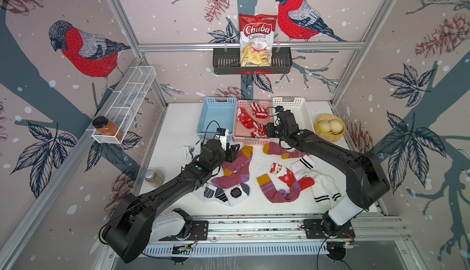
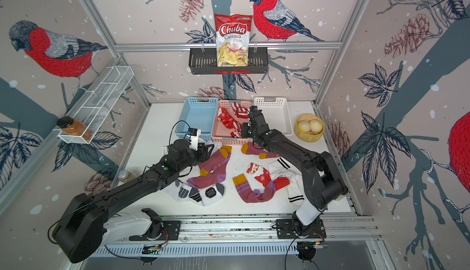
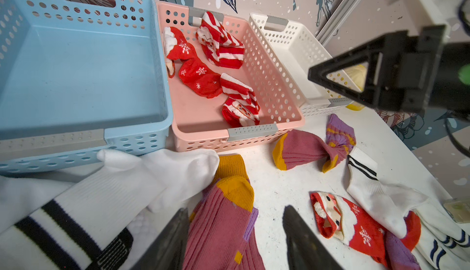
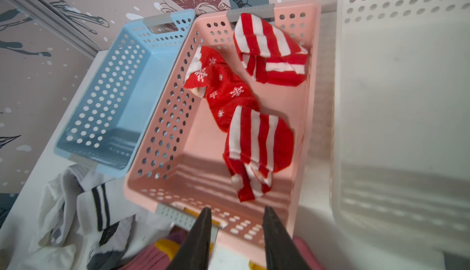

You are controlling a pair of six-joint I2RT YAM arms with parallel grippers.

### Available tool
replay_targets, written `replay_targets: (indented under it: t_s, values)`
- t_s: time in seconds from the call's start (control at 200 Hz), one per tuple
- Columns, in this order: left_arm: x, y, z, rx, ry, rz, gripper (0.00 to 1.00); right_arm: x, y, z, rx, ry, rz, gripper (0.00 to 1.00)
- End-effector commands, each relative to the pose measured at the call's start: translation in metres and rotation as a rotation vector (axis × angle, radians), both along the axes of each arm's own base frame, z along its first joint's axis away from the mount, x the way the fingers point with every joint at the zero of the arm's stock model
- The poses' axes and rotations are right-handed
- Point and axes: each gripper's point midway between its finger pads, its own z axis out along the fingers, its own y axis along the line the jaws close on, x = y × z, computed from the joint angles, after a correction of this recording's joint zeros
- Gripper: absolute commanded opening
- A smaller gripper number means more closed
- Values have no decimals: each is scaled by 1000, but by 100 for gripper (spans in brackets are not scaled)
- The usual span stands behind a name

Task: Sort the socks into the basket by color
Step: Place the sock in the bin, then pick up the sock at the center of the board.

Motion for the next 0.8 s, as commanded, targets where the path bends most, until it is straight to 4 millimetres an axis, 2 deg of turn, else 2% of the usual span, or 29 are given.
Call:
replay_targets:
  t_s: [0.0,0.135,0.155,0.18,0.29,0.395,0.63,0.795]
  values:
    - [2,-8,13,-32,-45,-26,61,-18,-10,15,37,-66,-77,38]
    - [0,-10,11,-26,-39,-36,61,-62,-30,11,29,-67,-113,39]
    - [-1,-10,10,-26,-37,-39,61,-69,-35,5,26,-56,-122,40]
    - [-1,-12,10,-24,-37,-44,61,-75,-39,9,42,-67,-125,41]
    - [-1,-16,9,-26,-36,-56,62,-95,-64,-1,54,-71,-175,45]
    - [-1,-22,5,-17,-26,-71,62,-101,-76,-7,64,-79,-208,46]
    - [-2,-30,7,-6,-21,-88,62,-103,-83,-20,24,-37,-218,49]
    - [-4,-34,6,8,-14,-91,62,-103,-86,-22,29,-34,-221,50]
